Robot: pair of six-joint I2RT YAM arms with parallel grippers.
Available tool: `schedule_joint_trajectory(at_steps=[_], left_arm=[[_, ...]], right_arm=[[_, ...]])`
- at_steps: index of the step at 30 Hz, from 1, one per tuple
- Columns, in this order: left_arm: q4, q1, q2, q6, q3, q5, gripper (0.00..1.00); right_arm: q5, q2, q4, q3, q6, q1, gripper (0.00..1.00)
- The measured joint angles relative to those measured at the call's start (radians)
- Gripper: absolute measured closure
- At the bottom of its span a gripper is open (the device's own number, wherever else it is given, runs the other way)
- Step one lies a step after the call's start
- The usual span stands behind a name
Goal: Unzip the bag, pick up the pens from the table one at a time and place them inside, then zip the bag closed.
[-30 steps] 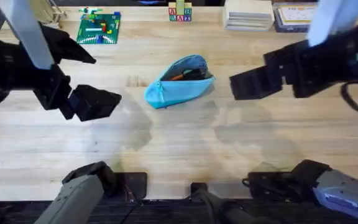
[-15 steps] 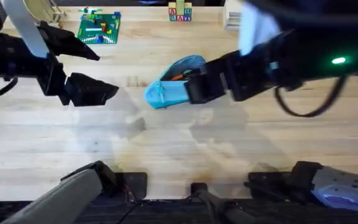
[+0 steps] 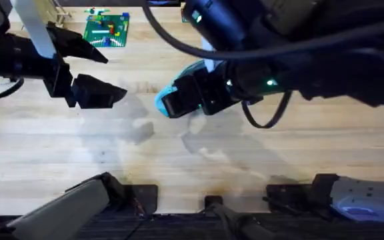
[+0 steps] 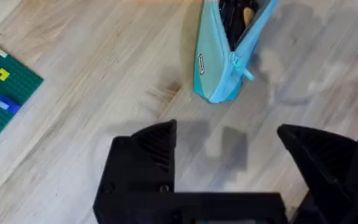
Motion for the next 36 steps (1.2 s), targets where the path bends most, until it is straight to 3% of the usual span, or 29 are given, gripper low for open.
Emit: schedule_joint_trajectory(at_steps=[15, 20, 25, 30, 36], left_arm=[[0.008, 0.0, 0.0, 0.008, 0.0, 0.0, 0.007], [-0.032, 0.007, 0.0, 0.062, 0.0, 0.002, 0.007], [-0.093, 0.048, 0.0, 0.142, 0.0, 0.004, 0.007], [-0.095, 0.085, 0.0, 0.183, 0.0, 0.014, 0.007], [-0.094, 0.087, 0.0, 0.205, 0.0, 0.023, 0.007]], right_arm=[[-0.008, 0.025, 0.025, 0.0, 0.121, 0.0, 0.003], [-0.006, 0.025, 0.025, 0.0, 0.206, 0.002, 0.003], [0.003, 0.041, 0.044, 0.0, 0.246, 0.016, 0.003], [0.013, 0.099, 0.055, 0.0, 0.256, 0.029, 0.003], [0.044, 0.163, 0.093, 0.0, 0.223, 0.043, 0.004]])
